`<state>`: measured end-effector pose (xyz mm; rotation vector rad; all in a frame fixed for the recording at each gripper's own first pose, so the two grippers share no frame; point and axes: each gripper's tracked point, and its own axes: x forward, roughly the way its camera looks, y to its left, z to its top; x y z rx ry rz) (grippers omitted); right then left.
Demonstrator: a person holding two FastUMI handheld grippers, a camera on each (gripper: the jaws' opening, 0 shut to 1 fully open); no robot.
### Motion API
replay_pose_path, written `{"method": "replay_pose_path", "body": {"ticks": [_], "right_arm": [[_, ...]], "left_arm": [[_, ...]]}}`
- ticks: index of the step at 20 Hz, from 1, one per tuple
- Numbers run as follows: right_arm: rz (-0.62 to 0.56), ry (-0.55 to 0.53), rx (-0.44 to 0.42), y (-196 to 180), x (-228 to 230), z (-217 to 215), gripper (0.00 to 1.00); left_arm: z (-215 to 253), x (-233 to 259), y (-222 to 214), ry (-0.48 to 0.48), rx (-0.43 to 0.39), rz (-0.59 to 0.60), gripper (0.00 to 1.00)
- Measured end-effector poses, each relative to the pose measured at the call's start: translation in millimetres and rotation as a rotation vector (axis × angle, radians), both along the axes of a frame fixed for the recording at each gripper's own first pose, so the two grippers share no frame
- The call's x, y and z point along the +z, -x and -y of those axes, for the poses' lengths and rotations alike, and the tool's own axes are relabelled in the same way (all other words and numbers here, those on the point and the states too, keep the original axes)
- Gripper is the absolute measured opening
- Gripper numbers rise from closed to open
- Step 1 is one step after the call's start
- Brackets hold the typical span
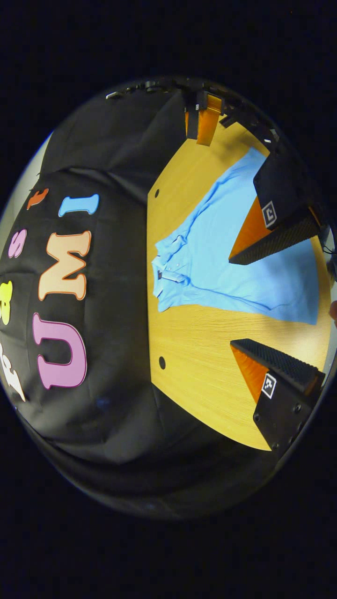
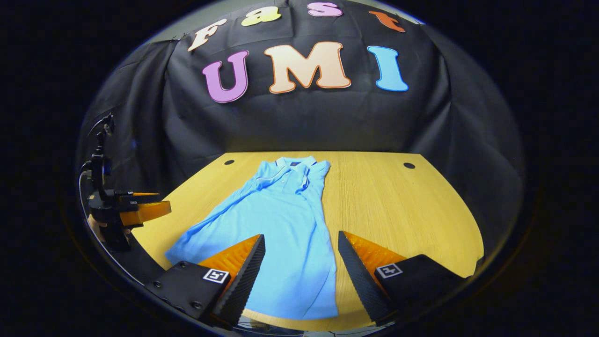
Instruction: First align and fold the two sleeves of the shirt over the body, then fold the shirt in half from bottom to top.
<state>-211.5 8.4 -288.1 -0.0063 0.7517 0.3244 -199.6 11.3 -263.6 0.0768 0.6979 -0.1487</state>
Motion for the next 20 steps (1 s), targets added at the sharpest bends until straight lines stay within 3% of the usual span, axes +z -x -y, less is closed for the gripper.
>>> {"method": "replay_pose_path", "body": {"ticks": [1, 4, 5, 6, 8, 9, 10, 14, 16, 18, 20], "right_arm": [[-0.013, 0.009, 0.000, 10, -7, 1, 0.98], [-0.057, 0.061, -0.020, 38, -29, 12, 0.98], [-0.076, 0.076, -0.026, 47, -38, 17, 0.94], [-0.094, 0.089, -0.031, 55, -44, 22, 0.98], [-0.117, 0.124, -0.043, 66, -58, 31, 0.98], [-0.124, 0.137, -0.051, 68, -64, 35, 0.93], [-0.139, 0.140, -0.052, 72, -70, 35, 0.98], [-0.172, 0.188, -0.039, 81, -88, 41, 0.98], [-0.195, 0.196, -0.047, 82, -97, 44, 0.94], [-0.216, 0.194, -0.052, 85, -102, 42, 0.99], [-0.235, 0.201, -0.043, 87, -108, 41, 0.94]], "left_arm": [[1, -6, 10, -0.008, -0.010, -0.013, 0.96], [0, -27, 39, -0.019, -0.026, -0.063, 0.96], [-2, -35, 47, -0.025, -0.030, -0.078, 0.96], [-3, -41, 54, -0.032, -0.032, -0.091, 0.96], [-3, -52, 67, -0.033, -0.040, -0.111, 0.96], [-1, -59, 72, -0.027, -0.046, -0.121, 0.96], [1, -66, 78, -0.027, -0.050, -0.138, 0.96], [-10, -89, 94, -0.076, -0.054, -0.180, 0.96], [-13, -93, 92, -0.104, -0.056, -0.175, 0.96], [-12, -99, 94, -0.110, -0.062, -0.185, 0.96], [-11, -108, 103, -0.112, -0.069, -0.220, 0.96]]}}
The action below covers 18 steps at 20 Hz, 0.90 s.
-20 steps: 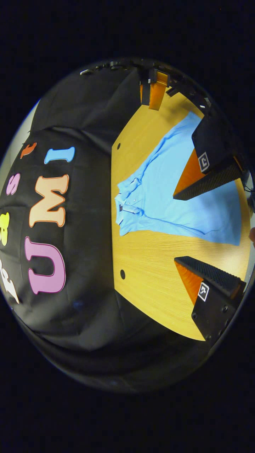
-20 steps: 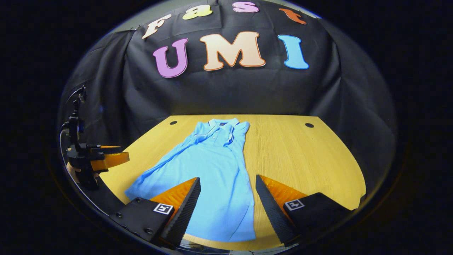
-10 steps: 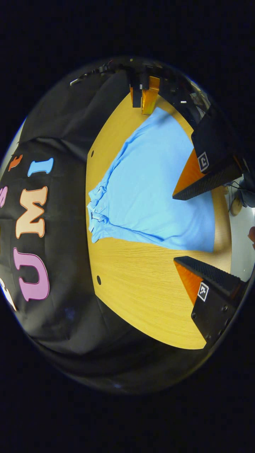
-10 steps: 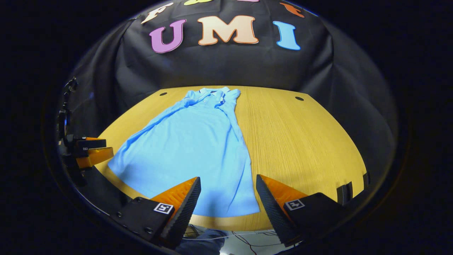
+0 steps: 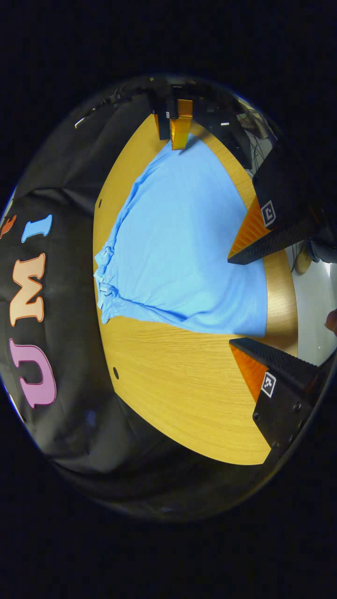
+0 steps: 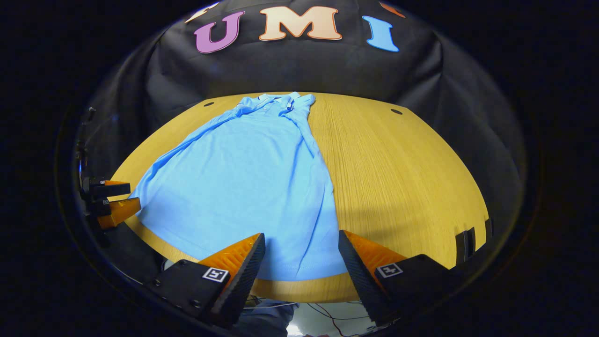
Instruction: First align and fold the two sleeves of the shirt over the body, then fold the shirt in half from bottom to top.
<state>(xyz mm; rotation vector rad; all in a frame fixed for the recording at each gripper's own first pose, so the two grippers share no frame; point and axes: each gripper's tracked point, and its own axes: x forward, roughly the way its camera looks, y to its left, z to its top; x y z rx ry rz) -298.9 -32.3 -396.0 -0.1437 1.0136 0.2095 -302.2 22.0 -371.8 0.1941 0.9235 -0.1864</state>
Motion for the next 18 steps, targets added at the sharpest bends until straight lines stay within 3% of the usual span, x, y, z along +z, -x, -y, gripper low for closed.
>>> {"method": "replay_pose_path", "body": {"ticks": [1, 2, 4, 7, 8, 9, 10, 11, 12, 13, 14, 15, 17, 18], "right_arm": [[-0.009, 0.002, 0.010, 4, -1, -1, 0.98], [-0.003, -0.002, 0.010, 2, 1, -2, 0.94], [-0.016, -0.015, 0.005, 2, -1, -3, 0.94], [-0.025, -0.039, 0.015, 2, -3, -9, 0.99], [-0.033, -0.048, 0.035, 4, -4, -12, 0.92], [-0.026, -0.055, 0.051, 6, -3, -17, 0.86], [-0.033, -0.059, 0.062, 8, -4, -21, 0.62], [-0.032, -0.071, 0.068, 8, -3, -25, 0.50], [-0.037, -0.081, 0.064, 10, -2, -28, 0.38], [-0.034, -0.092, 0.055, 10, -1, -30, 0.28], [-0.037, -0.095, 0.047, 9, -2, -30, 0.10], [-0.045, -0.105, 0.046, 10, -2, -32, 0.14], [-0.041, -0.112, 0.032, 8, 0, -31, 0.10], [-0.033, -0.122, 0.032, 7, 3, -35, 0.03]], "left_arm": [[2, 3, -5, 0.003, -0.003, 0.026, 0.96], [1, 2, -5, 0.004, -0.002, 0.024, 0.97], [4, 2, -8, 0.023, 0.003, 0.031, 0.96], [8, -2, -2, 0.071, 0.020, 0.013, 0.95], [12, -2, -4, 0.076, 0.015, 0.021, 0.92], [18, -4, -4, 0.080, 0.001, 0.013, 0.81], [23, -3, -3, 0.077, -0.011, 0.013, 0.71], [30, -5, -2, 0.081, -0.025, 0.008, 0.52], [35, -5, -4, 0.090, -0.030, 0.014, 0.43], [38, -4, -5, 0.099, -0.022, 0.018, 0.21], [38, -6, -6, 0.105, -0.007, 0.019, 0.12], [39, -5, -7, 0.115, 0.005, 0.014, 0.05], [39, -6, -8, 0.139, 0.043, -0.017, 0.00], [41, -4, -9, 0.160, 0.068, -0.032, 0.00]]}}
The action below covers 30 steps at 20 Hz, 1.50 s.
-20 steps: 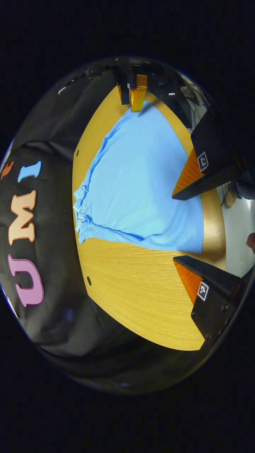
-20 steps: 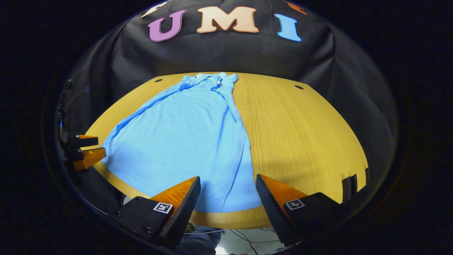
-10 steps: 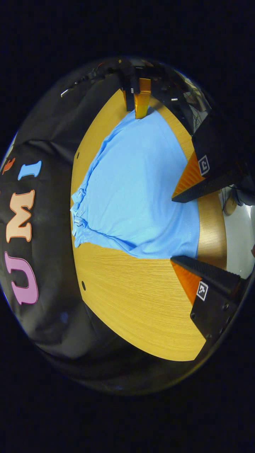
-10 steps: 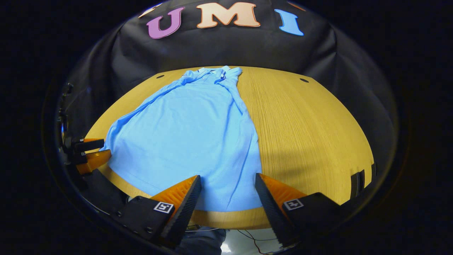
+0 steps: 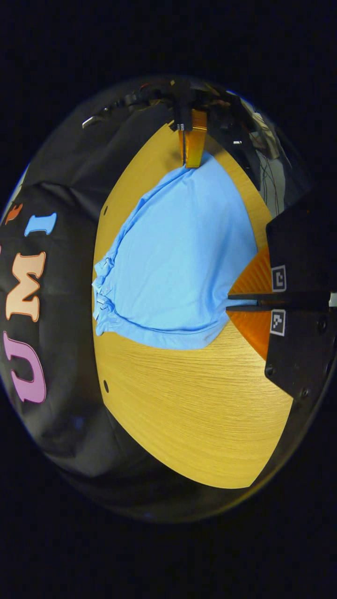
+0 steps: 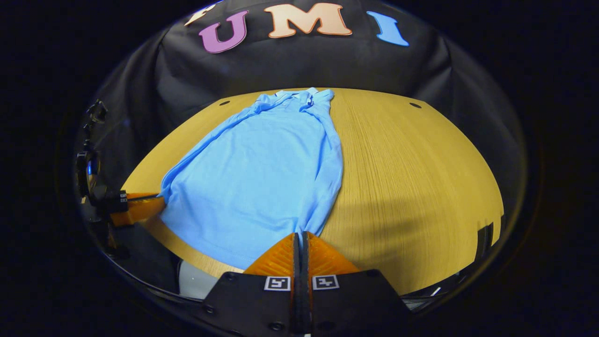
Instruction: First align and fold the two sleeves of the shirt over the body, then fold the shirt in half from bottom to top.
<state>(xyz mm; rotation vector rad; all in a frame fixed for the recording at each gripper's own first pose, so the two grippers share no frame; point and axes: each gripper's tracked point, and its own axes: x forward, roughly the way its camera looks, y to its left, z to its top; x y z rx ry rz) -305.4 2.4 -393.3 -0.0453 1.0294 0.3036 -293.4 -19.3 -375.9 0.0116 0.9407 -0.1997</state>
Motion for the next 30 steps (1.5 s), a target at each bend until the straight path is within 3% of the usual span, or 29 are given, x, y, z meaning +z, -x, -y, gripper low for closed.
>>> {"method": "replay_pose_path", "body": {"ticks": [3, 8, 13, 19, 30], "right_arm": [[0.044, -0.036, 0.022, -13, 16, -16, 0.02], [0.132, -0.074, 0.027, -61, 53, -26, 0.03], [0.227, -0.115, -0.014, -128, 93, -25, 0.03], [0.327, -0.178, -0.019, -219, 125, -30, 0.02], [0.412, -0.291, -0.043, -381, 124, -47, 0.02]], "left_arm": [[9, 7, -8, 0.042, 0.036, -0.001, 0.00], [25, 41, -46, 0.075, 0.016, 0.056, 0.00], [31, 93, -112, 0.121, 0.047, 0.157, 0.00], [26, 126, -200, 0.107, 0.094, 0.233, 0.02], [28, 143, -356, 0.049, 0.137, 0.334, 0.00]]}}
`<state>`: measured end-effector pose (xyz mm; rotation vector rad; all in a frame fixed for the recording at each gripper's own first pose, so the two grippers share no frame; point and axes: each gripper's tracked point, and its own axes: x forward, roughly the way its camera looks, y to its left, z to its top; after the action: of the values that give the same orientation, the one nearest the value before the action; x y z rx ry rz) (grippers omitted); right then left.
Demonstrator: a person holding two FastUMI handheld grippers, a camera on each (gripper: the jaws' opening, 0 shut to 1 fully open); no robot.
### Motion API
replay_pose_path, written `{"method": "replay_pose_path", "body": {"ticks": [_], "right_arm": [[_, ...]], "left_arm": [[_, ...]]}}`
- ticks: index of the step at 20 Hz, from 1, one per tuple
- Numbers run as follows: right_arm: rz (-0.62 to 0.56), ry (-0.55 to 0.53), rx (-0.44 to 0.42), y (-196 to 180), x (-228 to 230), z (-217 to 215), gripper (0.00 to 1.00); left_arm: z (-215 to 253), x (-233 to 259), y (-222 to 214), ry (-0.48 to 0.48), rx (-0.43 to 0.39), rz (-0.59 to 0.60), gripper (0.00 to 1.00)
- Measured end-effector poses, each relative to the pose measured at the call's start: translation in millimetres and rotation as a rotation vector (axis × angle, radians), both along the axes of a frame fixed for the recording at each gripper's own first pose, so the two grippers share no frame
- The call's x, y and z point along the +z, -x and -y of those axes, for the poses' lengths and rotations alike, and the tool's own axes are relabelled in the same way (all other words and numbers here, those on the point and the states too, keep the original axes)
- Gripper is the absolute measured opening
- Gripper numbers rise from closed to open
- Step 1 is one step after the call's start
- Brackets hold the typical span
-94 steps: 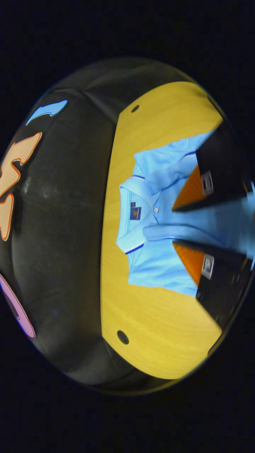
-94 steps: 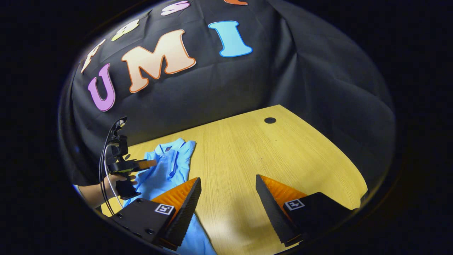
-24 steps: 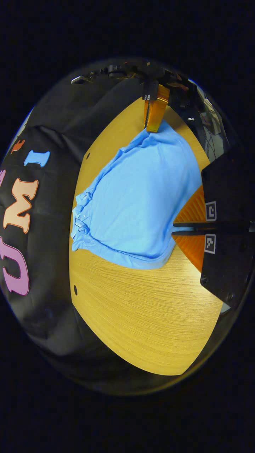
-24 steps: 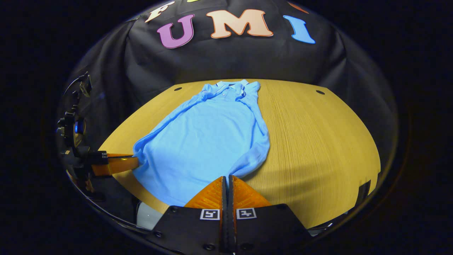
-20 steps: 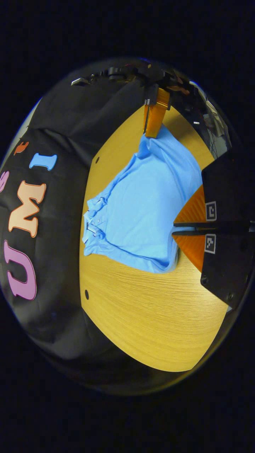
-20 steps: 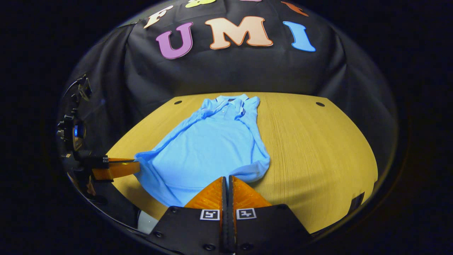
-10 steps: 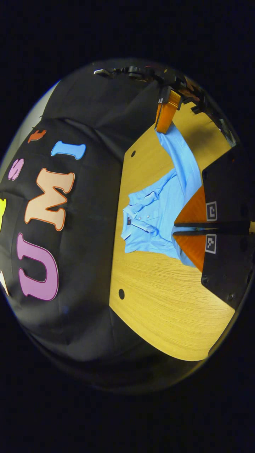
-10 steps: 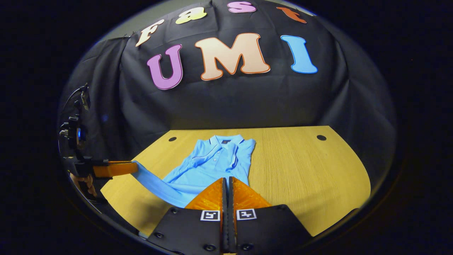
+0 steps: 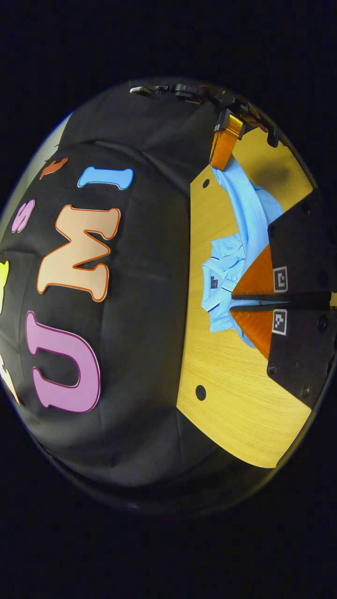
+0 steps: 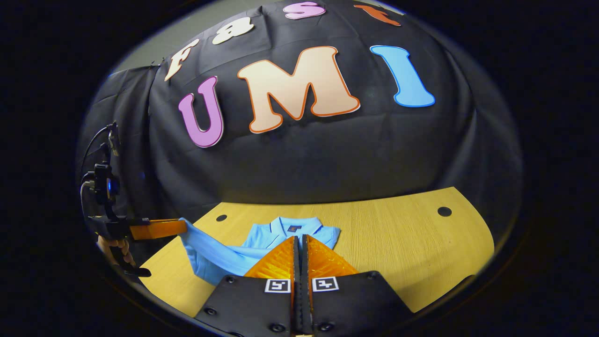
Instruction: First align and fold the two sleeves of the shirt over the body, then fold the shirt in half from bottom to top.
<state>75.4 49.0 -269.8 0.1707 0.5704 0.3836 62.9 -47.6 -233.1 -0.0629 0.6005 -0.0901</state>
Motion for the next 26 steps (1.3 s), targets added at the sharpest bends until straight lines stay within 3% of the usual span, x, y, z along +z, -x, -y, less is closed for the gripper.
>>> {"method": "replay_pose_path", "body": {"ticks": [6, 9, 13, 15, 16, 17, 18, 20, 21, 26], "right_arm": [[-0.001, 0.062, -0.069, -70, -53, -16, 0.03], [-0.071, 0.100, -0.128, -92, -100, -17, 0.00], [-0.181, 0.155, -0.185, -95, -165, -11, 0.02], [-0.207, 0.163, -0.199, -95, -179, -11, 0.03], [-0.205, 0.172, -0.208, -96, -178, -8, 0.07], [-0.195, 0.171, -0.211, -97, -170, -6, 0.13], [-0.161, 0.160, -0.205, -99, -155, -7, 0.42], [-0.049, 0.173, -0.200, -104, -110, -1, 1.00], [0.018, 0.176, -0.197, -104, -81, 3, 1.00], [0.335, 0.126, -0.200, -71, 87, 19, 0.98]], "left_arm": [[-21, -48, -81, 0.013, -0.020, -0.024, 0.01], [-34, -92, -114, -0.025, -0.049, -0.076, 0.01], [-41, -155, -123, -0.043, -0.052, -0.187, 0.00], [-39, -168, -118, -0.023, -0.047, -0.215, 0.00], [-38, -169, -118, -0.010, -0.041, -0.214, 0.00], [-45, -171, -119, -0.030, -0.017, -0.205, 0.05], [-52, -162, -119, -0.056, 0.003, -0.185, 0.17], [-60, -118, -118, -0.103, 0.052, -0.094, 0.72], [-57, -92, -120, -0.109, 0.066, -0.036, 1.00], [-18, 52, -75, -0.112, 0.099, 0.248, 0.95]]}}
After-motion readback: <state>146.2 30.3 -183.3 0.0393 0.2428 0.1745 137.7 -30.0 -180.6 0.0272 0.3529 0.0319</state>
